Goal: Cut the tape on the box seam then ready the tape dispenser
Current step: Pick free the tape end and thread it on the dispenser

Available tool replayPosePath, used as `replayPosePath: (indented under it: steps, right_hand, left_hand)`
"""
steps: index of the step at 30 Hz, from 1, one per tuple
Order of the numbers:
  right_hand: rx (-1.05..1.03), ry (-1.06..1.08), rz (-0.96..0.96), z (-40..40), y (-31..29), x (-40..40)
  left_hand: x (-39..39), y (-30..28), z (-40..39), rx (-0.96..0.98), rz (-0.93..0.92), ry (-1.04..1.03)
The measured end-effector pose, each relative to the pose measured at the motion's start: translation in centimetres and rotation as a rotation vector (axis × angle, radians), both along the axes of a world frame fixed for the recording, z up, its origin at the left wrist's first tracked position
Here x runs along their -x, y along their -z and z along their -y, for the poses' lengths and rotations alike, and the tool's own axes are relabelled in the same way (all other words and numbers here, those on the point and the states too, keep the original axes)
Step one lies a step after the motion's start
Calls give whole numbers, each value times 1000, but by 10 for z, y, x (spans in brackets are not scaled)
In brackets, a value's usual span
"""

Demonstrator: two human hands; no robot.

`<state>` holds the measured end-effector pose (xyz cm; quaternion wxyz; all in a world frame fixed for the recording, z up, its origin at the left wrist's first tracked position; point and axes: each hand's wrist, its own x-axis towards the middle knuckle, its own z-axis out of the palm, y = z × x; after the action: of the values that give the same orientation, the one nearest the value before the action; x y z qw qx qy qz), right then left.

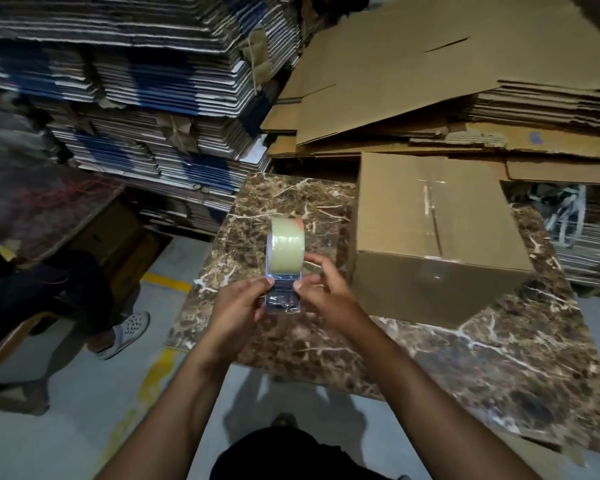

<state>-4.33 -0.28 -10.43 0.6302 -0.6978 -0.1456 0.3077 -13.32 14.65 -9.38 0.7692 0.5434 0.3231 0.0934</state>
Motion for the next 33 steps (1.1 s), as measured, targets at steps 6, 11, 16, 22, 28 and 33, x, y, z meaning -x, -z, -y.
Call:
replayPosePath:
  steps: [6, 11, 16, 22, 28, 33]
  right_hand:
    - [71, 57, -154, -53, 42, -36]
    - [190, 92, -174, -88, 71, -74]
    - [188, 104, -184, -105, 91, -90]
    - [199, 13, -218, -112, 95, -82]
    - [137, -36, -243, -105, 95, -74]
    - [141, -93, -217, -102, 87, -68]
  left_hand:
    - [-48, 48, -60, 14, -153, 124]
    - [-100, 77, -89, 83, -246, 127]
    - [-126, 107, -107, 85, -332, 148]
    - [-125, 123, -121, -20, -373, 84]
    - [-119, 128, -119, -70, -376, 113]
    - [-111, 123, -119, -72, -310, 126]
